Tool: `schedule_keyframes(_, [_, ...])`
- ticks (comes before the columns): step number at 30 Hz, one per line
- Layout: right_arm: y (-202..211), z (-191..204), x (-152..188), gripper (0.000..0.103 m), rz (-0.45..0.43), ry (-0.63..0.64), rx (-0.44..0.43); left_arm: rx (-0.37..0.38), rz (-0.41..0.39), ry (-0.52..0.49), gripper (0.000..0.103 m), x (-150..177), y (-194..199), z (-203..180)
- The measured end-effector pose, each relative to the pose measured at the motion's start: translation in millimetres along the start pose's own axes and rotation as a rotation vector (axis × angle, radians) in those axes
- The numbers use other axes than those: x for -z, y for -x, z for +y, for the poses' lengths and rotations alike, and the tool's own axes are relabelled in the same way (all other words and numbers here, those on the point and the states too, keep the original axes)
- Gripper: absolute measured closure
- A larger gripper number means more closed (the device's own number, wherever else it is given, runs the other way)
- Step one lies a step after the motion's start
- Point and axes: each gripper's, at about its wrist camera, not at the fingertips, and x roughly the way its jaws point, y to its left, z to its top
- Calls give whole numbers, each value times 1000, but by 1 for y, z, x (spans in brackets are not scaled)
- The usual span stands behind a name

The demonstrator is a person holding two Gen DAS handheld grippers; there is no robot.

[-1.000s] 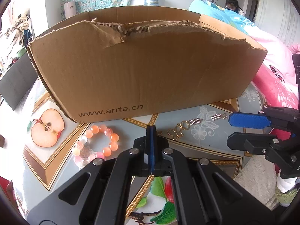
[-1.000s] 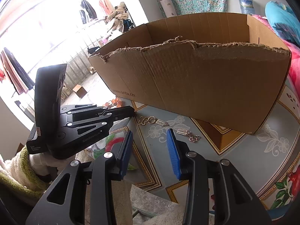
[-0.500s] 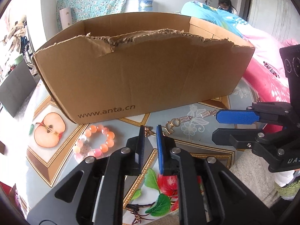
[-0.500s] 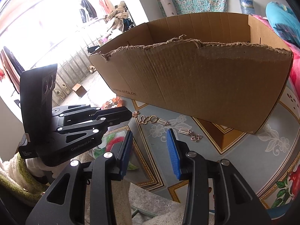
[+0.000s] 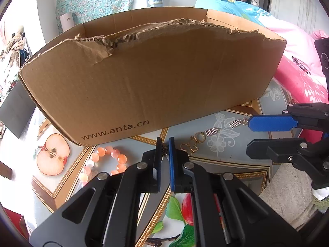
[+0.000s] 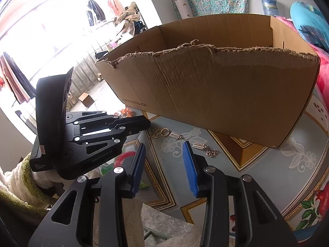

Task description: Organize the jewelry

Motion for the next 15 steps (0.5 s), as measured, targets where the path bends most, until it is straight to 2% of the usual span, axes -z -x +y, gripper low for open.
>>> schedule_keyframes(1, [0,0,0,66,-2,0,1,3,-1,4,103,0,0,0])
schedule_keyframes(7, [1,1,-1,66,-8,2,3,22,1,39,103,1,2,9])
schedule_keyframes(15, [-1,10,-1,66,0,41,18,86,21,116,103,16,13,15])
